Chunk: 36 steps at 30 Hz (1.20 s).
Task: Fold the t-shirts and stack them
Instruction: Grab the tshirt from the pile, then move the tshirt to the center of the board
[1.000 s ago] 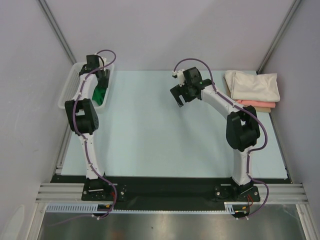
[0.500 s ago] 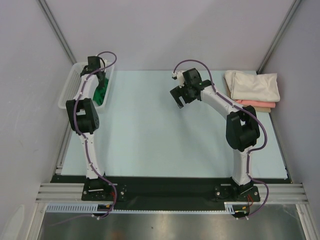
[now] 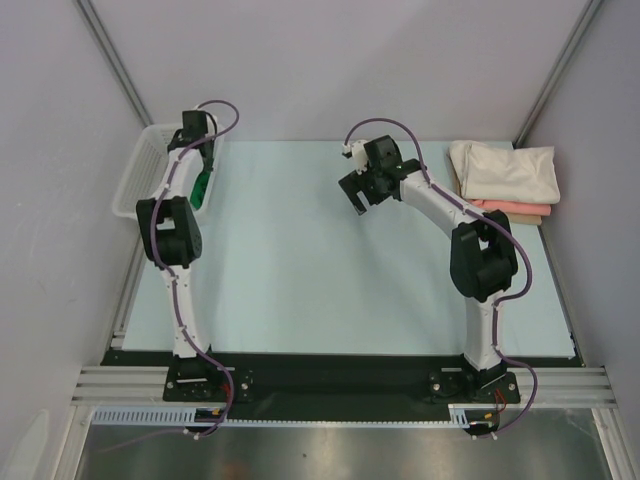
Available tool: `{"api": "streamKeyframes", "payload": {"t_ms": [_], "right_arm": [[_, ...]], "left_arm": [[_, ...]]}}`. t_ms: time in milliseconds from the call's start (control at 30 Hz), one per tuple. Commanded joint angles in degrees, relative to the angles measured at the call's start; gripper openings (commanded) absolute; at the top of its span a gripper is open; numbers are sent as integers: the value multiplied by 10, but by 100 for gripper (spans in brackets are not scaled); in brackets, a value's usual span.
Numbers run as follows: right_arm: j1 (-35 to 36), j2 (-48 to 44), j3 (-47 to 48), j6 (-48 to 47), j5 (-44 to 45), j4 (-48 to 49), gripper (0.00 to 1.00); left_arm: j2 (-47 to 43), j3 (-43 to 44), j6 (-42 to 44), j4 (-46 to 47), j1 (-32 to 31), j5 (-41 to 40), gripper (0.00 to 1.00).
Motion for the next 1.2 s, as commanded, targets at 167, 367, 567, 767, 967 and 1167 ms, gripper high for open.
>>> {"api": "streamKeyframes", "payload": {"t_ms": [167,367,567,767,967,1167], "right_arm": [[2,-16,24,-36,23,27,100],[0,-22,14,-50,21,38,100],[-3,-43,12,-48,10,38,100],[3,-150,-6,-49,12,46,100],[13,-300,-121,-61,24,54,100],[-25,-463,-231,-53,-38,26,100]], "left_arm": [[-84,23,-78,21,-32,4,0],[-129,41,-121,35,-74,-11,0],[-151,74,-115,22,-107,-2,0],[-277,45,-92,52,-167,-17,0],[-387,18,-35,77,-268,-3,0],[-445,-103,23,47,-387,25,27]]}}
